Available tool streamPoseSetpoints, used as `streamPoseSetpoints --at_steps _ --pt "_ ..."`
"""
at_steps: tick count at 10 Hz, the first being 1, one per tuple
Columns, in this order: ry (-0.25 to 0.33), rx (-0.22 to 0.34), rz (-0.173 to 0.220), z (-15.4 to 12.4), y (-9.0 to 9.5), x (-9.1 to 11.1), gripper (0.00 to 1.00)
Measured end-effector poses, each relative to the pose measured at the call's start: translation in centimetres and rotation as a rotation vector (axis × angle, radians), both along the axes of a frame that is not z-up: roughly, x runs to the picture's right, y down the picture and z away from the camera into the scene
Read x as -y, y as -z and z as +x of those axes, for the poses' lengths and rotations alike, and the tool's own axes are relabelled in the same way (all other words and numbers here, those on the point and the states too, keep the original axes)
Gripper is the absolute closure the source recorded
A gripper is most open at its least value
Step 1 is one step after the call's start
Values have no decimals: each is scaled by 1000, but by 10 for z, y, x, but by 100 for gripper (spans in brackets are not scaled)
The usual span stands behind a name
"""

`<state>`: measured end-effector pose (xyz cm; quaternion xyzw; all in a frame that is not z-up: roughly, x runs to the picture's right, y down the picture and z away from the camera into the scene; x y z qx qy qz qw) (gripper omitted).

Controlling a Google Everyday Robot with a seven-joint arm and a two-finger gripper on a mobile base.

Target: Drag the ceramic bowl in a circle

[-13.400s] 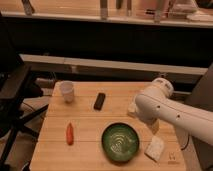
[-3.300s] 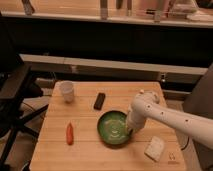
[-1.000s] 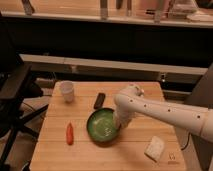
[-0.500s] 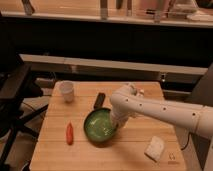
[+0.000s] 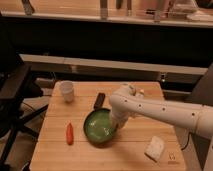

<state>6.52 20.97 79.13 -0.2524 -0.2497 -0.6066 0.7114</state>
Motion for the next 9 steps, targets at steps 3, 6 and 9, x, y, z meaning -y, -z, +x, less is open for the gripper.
streamPoseSetpoints --at_steps 3,6,9 --pt "18 6 10 -2 0 1 100" --pt "31 16 20 -8 0 3 100" --pt "45 15 25 -6 1 5 100"
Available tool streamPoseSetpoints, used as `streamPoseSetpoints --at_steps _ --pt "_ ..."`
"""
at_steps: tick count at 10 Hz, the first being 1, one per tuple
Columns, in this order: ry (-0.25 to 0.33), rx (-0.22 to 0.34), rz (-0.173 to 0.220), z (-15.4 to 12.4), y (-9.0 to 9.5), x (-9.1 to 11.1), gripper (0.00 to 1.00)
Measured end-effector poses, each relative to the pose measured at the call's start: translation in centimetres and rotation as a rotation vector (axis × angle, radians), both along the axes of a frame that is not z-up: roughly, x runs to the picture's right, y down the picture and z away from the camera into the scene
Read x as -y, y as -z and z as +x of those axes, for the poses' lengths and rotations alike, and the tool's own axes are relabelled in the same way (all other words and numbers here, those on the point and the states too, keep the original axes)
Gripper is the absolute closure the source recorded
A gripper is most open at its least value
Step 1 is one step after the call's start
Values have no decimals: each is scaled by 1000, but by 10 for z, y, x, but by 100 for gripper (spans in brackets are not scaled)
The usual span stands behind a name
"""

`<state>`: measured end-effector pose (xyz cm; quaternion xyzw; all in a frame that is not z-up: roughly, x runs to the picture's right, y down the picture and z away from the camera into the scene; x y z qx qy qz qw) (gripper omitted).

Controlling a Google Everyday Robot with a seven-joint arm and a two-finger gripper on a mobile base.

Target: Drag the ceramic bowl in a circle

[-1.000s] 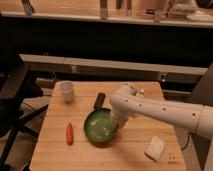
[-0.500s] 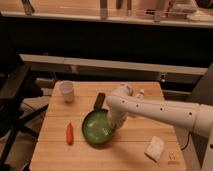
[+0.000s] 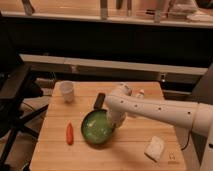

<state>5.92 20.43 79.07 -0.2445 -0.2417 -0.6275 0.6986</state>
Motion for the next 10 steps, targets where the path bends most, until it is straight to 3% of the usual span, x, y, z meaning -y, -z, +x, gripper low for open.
streamPoseSetpoints --at_steps 10 --pt "19 3 20 11 3 -2 100"
